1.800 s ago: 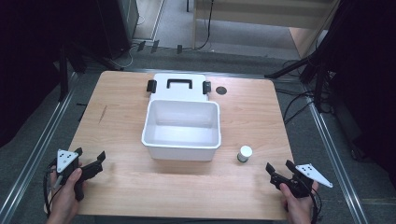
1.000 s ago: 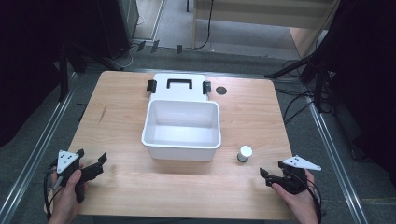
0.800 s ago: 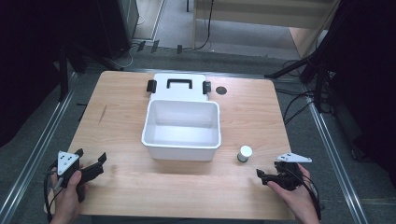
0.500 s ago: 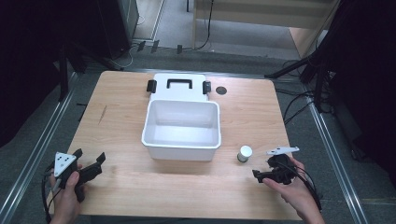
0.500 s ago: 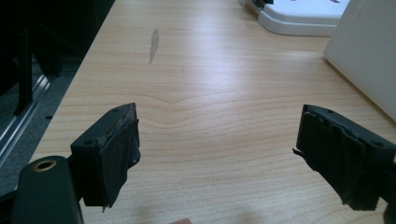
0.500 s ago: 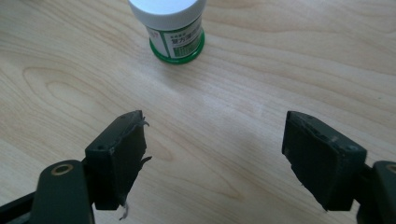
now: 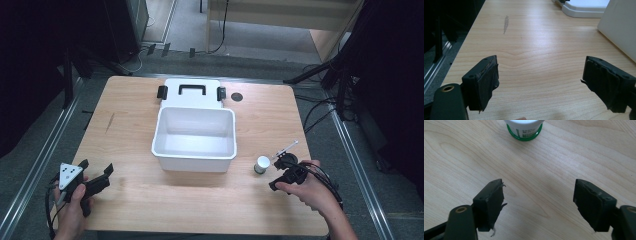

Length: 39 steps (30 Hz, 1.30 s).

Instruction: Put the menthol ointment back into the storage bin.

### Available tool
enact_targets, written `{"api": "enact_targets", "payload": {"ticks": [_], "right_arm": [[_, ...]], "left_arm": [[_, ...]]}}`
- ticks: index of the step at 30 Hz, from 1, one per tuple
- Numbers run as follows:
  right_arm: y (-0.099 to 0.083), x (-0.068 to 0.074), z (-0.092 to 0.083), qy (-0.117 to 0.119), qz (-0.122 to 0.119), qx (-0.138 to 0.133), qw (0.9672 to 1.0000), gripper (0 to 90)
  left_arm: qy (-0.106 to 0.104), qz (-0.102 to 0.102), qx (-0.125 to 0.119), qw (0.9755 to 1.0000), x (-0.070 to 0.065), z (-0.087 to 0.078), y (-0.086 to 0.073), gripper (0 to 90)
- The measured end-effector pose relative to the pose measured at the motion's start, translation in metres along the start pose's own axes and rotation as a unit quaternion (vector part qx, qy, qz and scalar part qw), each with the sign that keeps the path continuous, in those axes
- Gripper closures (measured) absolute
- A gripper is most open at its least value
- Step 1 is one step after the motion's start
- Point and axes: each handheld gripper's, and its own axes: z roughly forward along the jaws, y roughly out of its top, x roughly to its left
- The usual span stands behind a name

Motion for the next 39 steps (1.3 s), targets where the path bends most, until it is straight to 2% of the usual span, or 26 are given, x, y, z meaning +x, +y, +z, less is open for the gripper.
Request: {"api": "enact_targets", "payload": {"ticks": [4, 6, 11, 13, 15, 18, 27, 33, 35, 39], "right_arm": [[0.011, -0.002, -0.002, 0.01, -0.008, 0.02, 0.9997, 30.9], [0.016, -0.002, -0.002, 0.02, -0.02, 0.028, 0.9992, 31.0], [0.03, -0.003, -0.002, 0.029, -0.023, 0.049, 0.9982, 31.0], [0.033, -0.003, -0.003, 0.025, -0.024, 0.048, 0.9982, 31.5], [0.041, -0.003, -0.003, 0.034, -0.025, 0.047, 0.998, 33.1], [0.049, -0.002, -0.003, 0.043, -0.029, 0.049, 0.9975, 33.7], [0.066, 0.003, 0.0, 0.044, -0.035, 0.053, 0.997, 33.8], [0.073, 0.005, 0.006, 0.04, -0.042, 0.055, 0.9968, 39.2], [0.075, 0.005, 0.008, 0.036, -0.055, 0.052, 0.9965, 42.1], [0.077, 0.006, 0.01, 0.036, -0.054, 0.056, 0.9963, 45.9]], "left_arm": [[0.0, 0.001, 0.0, 1.0, 0.0, 0.0, 0.0, 14.3], [-0.001, 0.0, 0.0, 1.0, 0.0, 0.0, 0.0, 14.3], [0.001, -0.002, 0.001, 1.0, 0.001, 0.0, 0.0, 13.6], [-0.002, -0.005, -0.001, 1.0, 0.001, 0.0, 0.0, 12.4], [-0.004, -0.013, -0.001, 0.9999, 0.003, -0.001, 0.0, 11.4], [-0.006, -0.014, -0.002, 0.9999, 0.003, -0.001, 0.0, 11.1], [-0.007, -0.013, 0.0, 0.9999, 0.003, -0.001, 0.0, 11.1], [-0.006, -0.013, 0.0, 0.9999, 0.003, -0.001, 0.0, 11.1], [-0.006, -0.014, 0.0, 0.9999, 0.003, -0.001, 0.0, 11.1], [-0.006, -0.015, -0.001, 0.9999, 0.003, -0.001, 0.0, 11.1]]}}
